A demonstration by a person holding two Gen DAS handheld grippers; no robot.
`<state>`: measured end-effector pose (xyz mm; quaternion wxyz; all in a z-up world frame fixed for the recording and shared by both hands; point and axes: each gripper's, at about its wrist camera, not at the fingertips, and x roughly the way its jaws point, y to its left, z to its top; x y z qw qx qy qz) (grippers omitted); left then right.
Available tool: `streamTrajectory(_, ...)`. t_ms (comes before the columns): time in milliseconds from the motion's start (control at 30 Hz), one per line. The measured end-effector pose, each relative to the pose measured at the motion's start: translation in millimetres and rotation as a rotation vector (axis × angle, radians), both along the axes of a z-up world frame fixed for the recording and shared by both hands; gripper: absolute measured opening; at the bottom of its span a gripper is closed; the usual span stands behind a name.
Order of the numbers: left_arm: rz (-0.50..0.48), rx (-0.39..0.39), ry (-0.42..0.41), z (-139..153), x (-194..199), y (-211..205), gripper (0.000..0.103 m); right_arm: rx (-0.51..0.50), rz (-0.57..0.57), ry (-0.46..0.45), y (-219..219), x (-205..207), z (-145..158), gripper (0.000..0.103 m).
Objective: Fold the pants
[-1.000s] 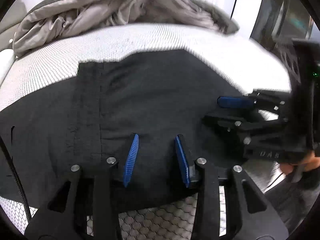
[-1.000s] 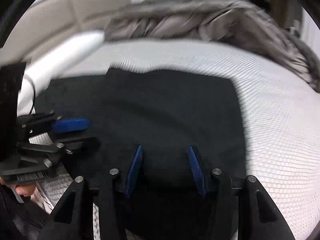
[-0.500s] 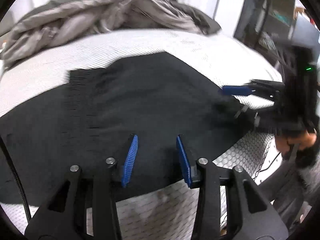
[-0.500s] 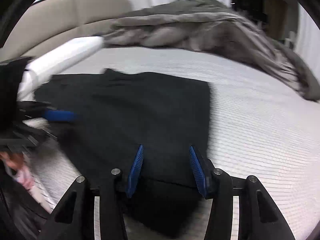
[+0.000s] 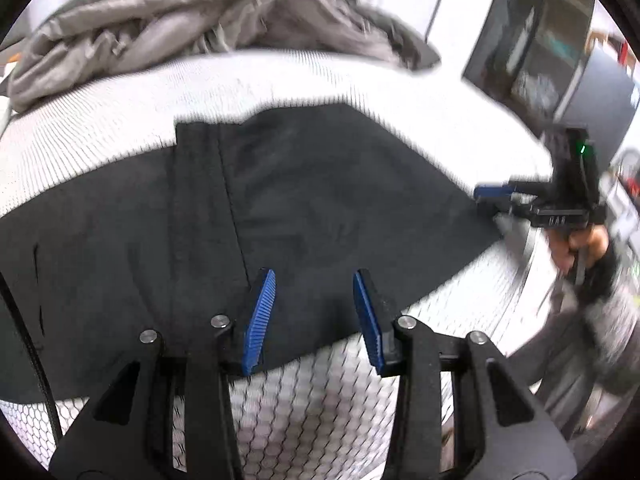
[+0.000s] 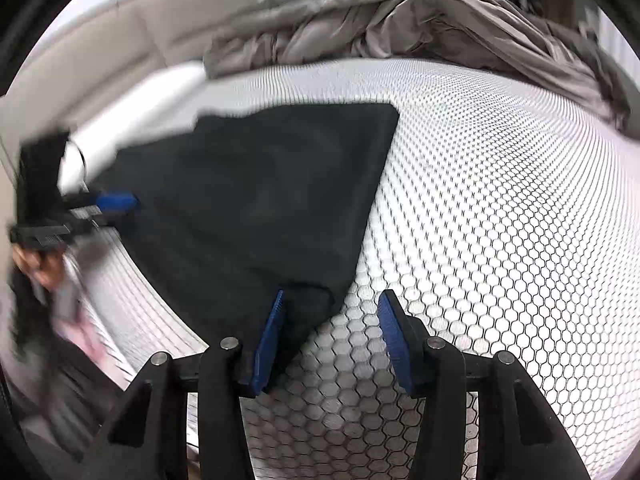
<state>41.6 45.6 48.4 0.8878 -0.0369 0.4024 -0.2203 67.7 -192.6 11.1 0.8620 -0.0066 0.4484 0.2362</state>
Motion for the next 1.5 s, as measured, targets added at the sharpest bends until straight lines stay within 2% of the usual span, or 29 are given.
streamTrajectory(100, 0.096, -0.046, -0.027, 8, 14, 5, 0.043, 0.149, -0.061, 0.051, -7, 24, 10, 0.050)
streamTrajectory(200, 0.226, -0.052, 0.006, 0, 35, 14, 0.043, 0.316, -0.130, 0.169, -17, 45, -14, 0.049)
streamTrajectory(233, 0.273, -0.046, 0.028, -5, 41, 20, 0.043, 0.366, -0.148, 0.218, -16, 56, -27, 0.045)
streamTrajectory(267, 0.294, -0.044, 0.037, -6, 46, 22, 0.043, 0.377, -0.160, 0.229, -12, 61, -34, 0.031)
streamTrajectory(367, 0.346, -0.038, 0.038, -10, 46, 31, 0.043, 0.388, -0.170, 0.205, -9, 61, -31, 0.008)
streamTrajectory(433, 0.358, -0.027, 0.024, -9, 44, 34, 0.043, 0.323, -0.141, 0.112, 3, 71, -6, 0.006)
streamTrajectory(500, 0.366, -0.012, 0.011, -9, 40, 36, 0.043, 0.289, -0.122, 0.083, 0, 70, 8, 0.006)
streamTrajectory(533, 0.373, 0.001, 0.008, -10, 39, 38, 0.043, 0.255, -0.132, 0.081, 2, 77, 4, 0.009)
streamTrajectory(567, 0.378, 0.014, 0.012, -11, 39, 38, 0.043, 0.183, -0.164, 0.085, 6, 87, -2, 0.021)
streamTrajectory(600, 0.384, 0.024, 0.012, -12, 39, 39, 0.043, 0.098, -0.197, 0.106, 5, 90, -11, 0.028)
streamTrajectory(633, 0.391, 0.031, 0.003, -11, 38, 40, 0.043, 0.061, -0.231, 0.112, 1, 91, -17, 0.030)
streamTrajectory(700, 0.392, 0.043, -0.024, -6, 36, 38, 0.043, 0.098, -0.266, 0.065, -3, 85, -8, 0.030)
streamTrajectory(767, 0.354, 0.044, -0.059, 1, 36, 25, 0.043, 0.060, -0.299, -0.024, -2, 73, 9, 0.030)
streamTrajectory(867, 0.248, 0.038, -0.027, 0, 57, -4, 0.043, 0.037, -0.256, -0.093, 21, 66, 26, 0.030)
streamTrajectory(933, 0.198, 0.053, -0.003, -6, 75, -30, 0.043, 0.033, -0.187, -0.089, 56, 72, 27, 0.030)
streamTrajectory(1033, 0.171, 0.046, 0.086, -20, 104, -53, 0.043, 0.020, -0.098, -0.040, 100, 86, 13, 0.030)
streamTrajectory(1133, 0.188, 0.058, 0.077, -29, 112, -49, 0.043, -0.018, -0.044, 0.006, 130, 104, -4, 0.031)
streamTrajectory(1200, 0.176, 0.035, 0.085, -32, 109, -37, 0.038, -0.156, -0.035, -0.011, 135, 108, -17, 0.030)
streamTrajectory(1267, 0.175, 0.017, 0.098, -31, 105, -29, 0.033, -0.329, -0.099, -0.068, 120, 106, -25, 0.032)
streamTrajectory(1300, 0.185, 0.015, 0.100, -29, 102, -27, 0.033, -0.348, -0.129, -0.071, 111, 107, -25, 0.032)
streamTrajectory(1367, 0.198, 0.033, 0.098, -22, 99, -24, 0.033, -0.349, -0.185, -0.062, 93, 106, -19, 0.032)
streamTrajectory(1433, 0.216, 0.051, 0.046, -6, 94, -26, 0.034, -0.269, -0.184, -0.076, 87, 102, -6, 0.033)
streamTrajectory(1500, 0.214, 0.028, 0.011, 6, 106, -33, 0.034, -0.198, -0.164, -0.089, 89, 99, 1, 0.033)
